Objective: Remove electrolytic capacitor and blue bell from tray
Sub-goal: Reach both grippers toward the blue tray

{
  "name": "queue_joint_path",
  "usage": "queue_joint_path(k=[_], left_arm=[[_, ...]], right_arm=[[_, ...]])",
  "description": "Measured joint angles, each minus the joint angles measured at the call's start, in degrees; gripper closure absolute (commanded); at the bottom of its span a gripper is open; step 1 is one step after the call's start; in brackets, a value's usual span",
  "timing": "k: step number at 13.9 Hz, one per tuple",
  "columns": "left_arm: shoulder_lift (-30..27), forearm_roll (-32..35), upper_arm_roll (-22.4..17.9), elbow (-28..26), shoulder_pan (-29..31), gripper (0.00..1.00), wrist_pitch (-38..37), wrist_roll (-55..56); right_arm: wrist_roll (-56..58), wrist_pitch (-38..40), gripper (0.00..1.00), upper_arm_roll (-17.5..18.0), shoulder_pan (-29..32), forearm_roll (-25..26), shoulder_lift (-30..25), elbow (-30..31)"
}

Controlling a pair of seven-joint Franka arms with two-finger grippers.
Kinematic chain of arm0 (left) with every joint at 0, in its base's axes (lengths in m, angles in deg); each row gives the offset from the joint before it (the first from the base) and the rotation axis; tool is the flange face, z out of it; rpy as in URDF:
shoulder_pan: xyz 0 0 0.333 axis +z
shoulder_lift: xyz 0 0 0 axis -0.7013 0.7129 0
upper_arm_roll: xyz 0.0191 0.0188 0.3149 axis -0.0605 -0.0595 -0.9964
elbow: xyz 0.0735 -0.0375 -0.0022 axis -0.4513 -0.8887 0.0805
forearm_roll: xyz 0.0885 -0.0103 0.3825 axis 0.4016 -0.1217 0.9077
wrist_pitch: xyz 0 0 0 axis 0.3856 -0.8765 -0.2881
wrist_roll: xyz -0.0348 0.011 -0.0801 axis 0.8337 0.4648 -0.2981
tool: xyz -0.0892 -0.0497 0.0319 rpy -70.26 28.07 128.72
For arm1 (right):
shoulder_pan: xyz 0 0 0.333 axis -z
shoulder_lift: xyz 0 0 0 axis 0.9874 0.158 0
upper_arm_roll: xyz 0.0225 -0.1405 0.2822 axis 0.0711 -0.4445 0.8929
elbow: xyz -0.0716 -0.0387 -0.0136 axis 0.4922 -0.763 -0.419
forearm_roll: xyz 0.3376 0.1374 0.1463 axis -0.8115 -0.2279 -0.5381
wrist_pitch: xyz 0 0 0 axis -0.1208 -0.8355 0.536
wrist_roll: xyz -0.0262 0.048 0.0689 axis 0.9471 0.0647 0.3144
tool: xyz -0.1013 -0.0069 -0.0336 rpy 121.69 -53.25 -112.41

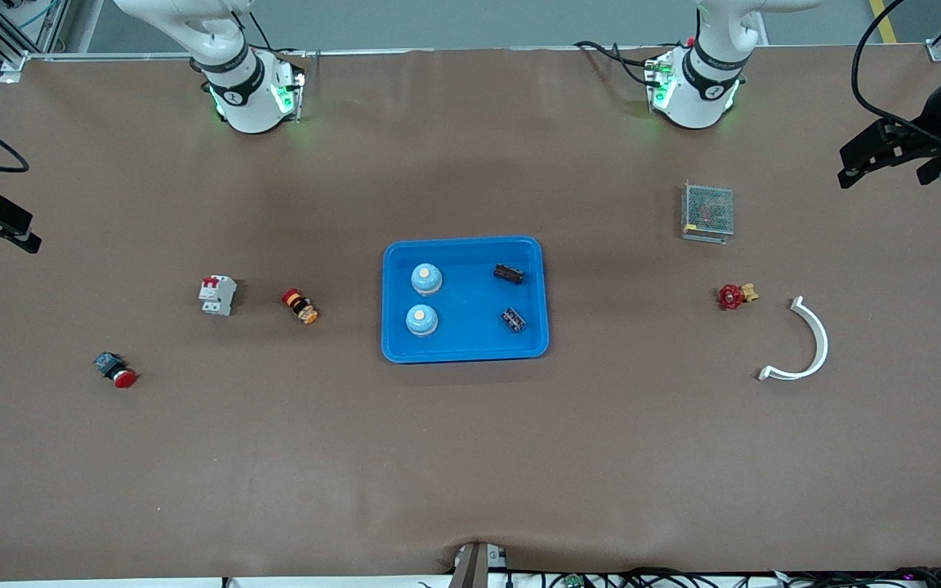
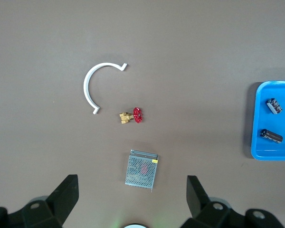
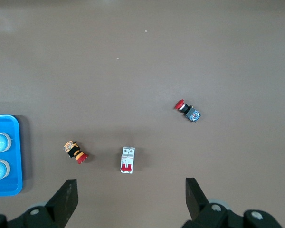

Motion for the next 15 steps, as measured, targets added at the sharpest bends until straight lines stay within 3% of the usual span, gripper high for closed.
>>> queue_joint_path(k=[8, 12, 15], left_arm=[[0.2, 0.1, 0.0, -0.4, 0.0, 0.0, -0.7, 0.0], [2.7, 0.1, 0.8, -3.6, -0.3, 0.0, -0.3, 4.0], [4.2, -0.2, 3.9, -8.6, -0.5, 0.0, 4.2, 9.5]], right_arm=[[0.0, 0.0, 0.0, 0.0, 0.0, 0.0, 0.0, -0.6], [0.0, 0.0, 0.0, 0.1, 0.0, 0.0, 0.1, -0.6], [0.0, 0.0, 0.0, 0.2, 0.0, 0.0, 0.1, -0.6]])
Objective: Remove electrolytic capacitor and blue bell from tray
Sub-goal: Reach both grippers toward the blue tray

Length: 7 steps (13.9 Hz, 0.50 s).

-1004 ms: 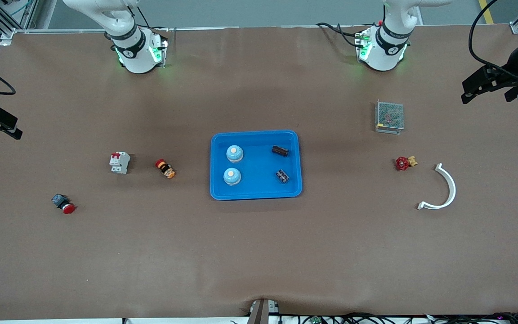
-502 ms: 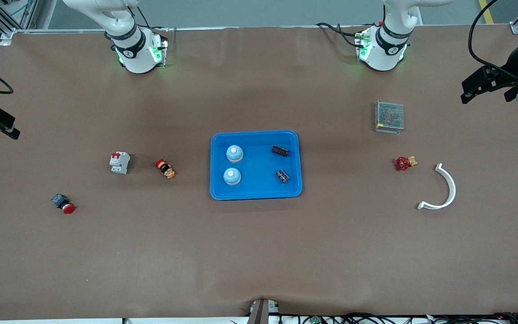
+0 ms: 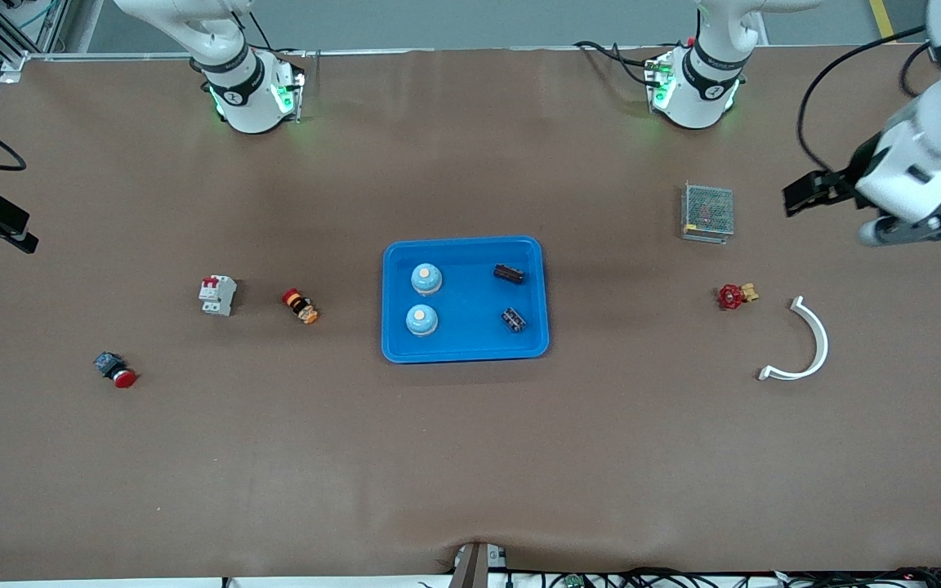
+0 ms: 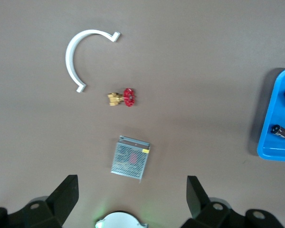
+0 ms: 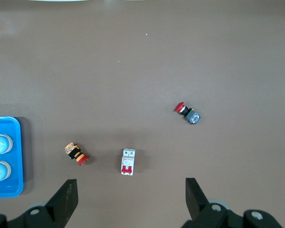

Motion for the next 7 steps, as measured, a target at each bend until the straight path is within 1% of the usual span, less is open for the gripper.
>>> queue_joint_path(k=[4, 7], left_arm=[[0.3, -0.6, 4.8, -9.4, -0.1, 0.0, 9.4, 8.6], [0.6, -0.9, 8.6, -15.4, -0.2, 0.0, 16.2, 16.6]], right_arm=[[0.0, 0.0, 0.0, 0.3, -1.0, -0.3, 1.0, 0.0], [0.0, 0.0, 0.0, 0.5, -3.1, -0.8, 2.4, 0.0]])
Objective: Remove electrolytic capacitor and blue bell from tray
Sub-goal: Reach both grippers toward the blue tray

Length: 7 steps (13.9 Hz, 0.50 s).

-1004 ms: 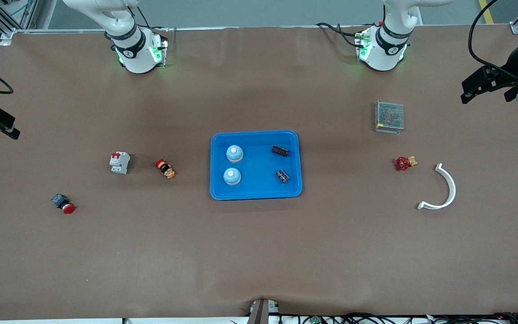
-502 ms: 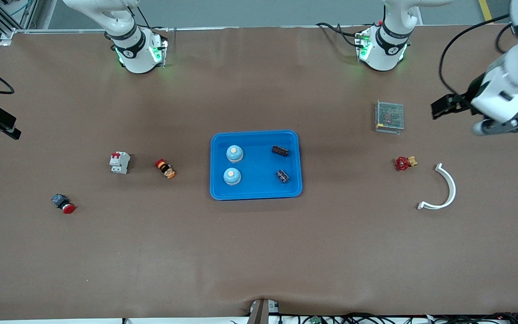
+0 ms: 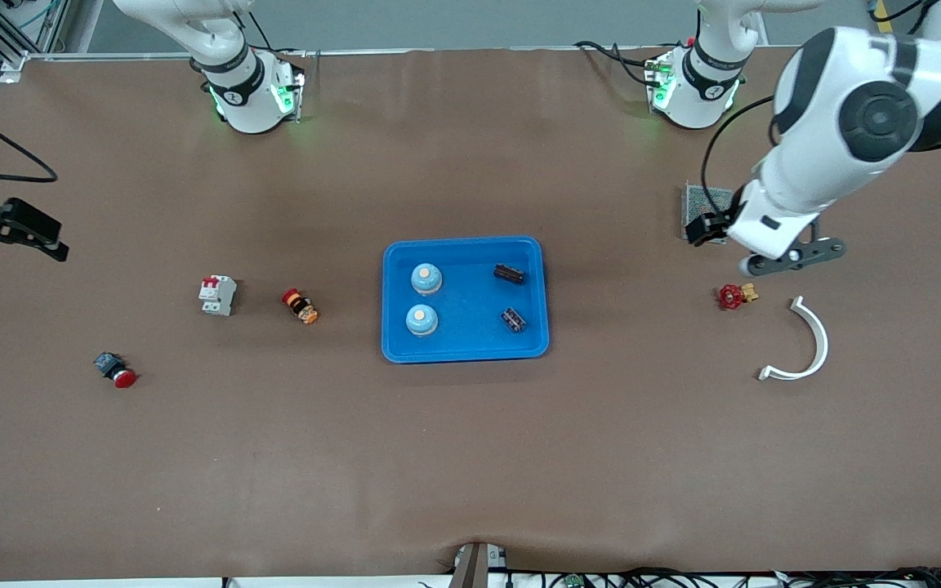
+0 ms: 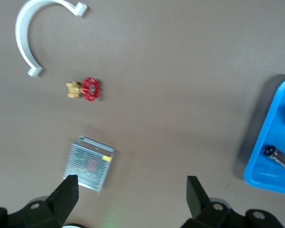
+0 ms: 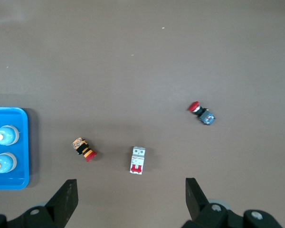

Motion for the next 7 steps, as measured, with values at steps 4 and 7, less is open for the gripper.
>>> queue_joint_path(k=[4, 7], left_arm=[[3.0, -1.2, 5.9, -3.3, -0.1, 0.0, 6.9, 12.7], [7.5, -1.4, 11.5, -3.5, -0.2, 0.0, 13.9, 24.6]], right_arm=[[-1.6, -0.2, 0.0, 0.2, -5.4, -2.2, 0.6, -0.1], [-5.9, -2.1, 0.0, 0.4, -10.9, -4.7, 0.9, -0.2]])
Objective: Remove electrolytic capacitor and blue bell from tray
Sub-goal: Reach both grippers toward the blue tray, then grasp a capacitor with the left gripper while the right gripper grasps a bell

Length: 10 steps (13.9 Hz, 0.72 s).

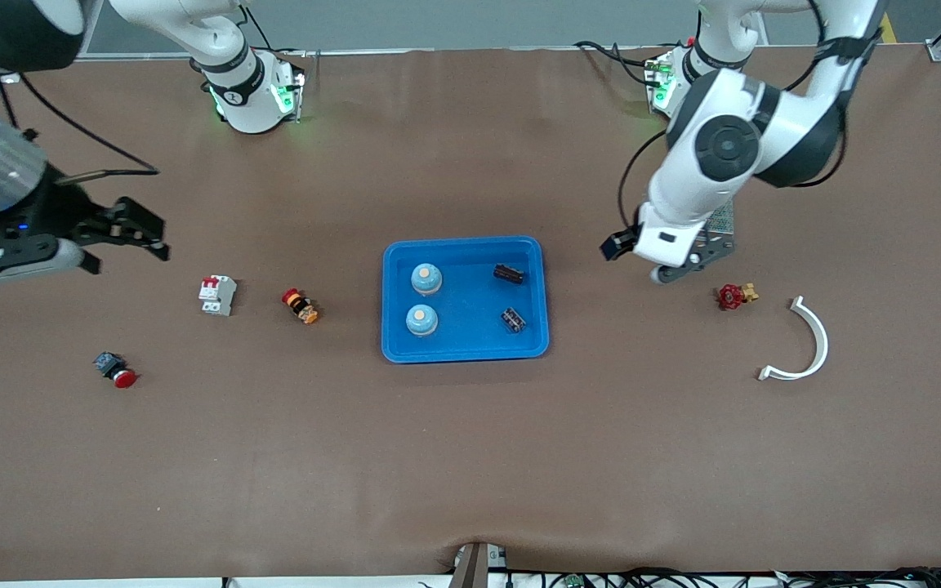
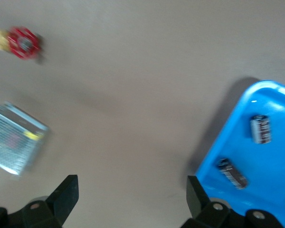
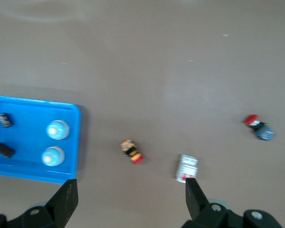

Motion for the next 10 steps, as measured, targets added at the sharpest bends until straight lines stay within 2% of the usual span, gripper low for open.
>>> queue_joint_path(k=[2, 3, 6, 10], left_arm=[[3.5, 0.0, 2.6, 0.0, -0.8, 0.02, 5.0, 6.3], [5.2, 0.0, 2.8, 0.0, -1.8, 0.07, 7.1, 9.2], [9.5, 0.0, 2.9, 0.4, -4.9, 0.15, 12.9, 18.2], [15.5, 2.6, 2.9, 4.9, -8.2, 0.21, 14.2, 31.8]], right_arm=[[-2.4, -1.0, 0.0, 0.0, -3.0, -1.0, 1.1, 0.0], [-4.5, -1.7, 0.0, 0.1, -4.5, -1.1, 1.8, 0.0], [-12.5, -4.3, 0.0, 0.1, -9.8, -1.2, 4.6, 0.2], [-21.2, -7.6, 0.0, 0.1, -15.2, -1.2, 8.1, 1.0]])
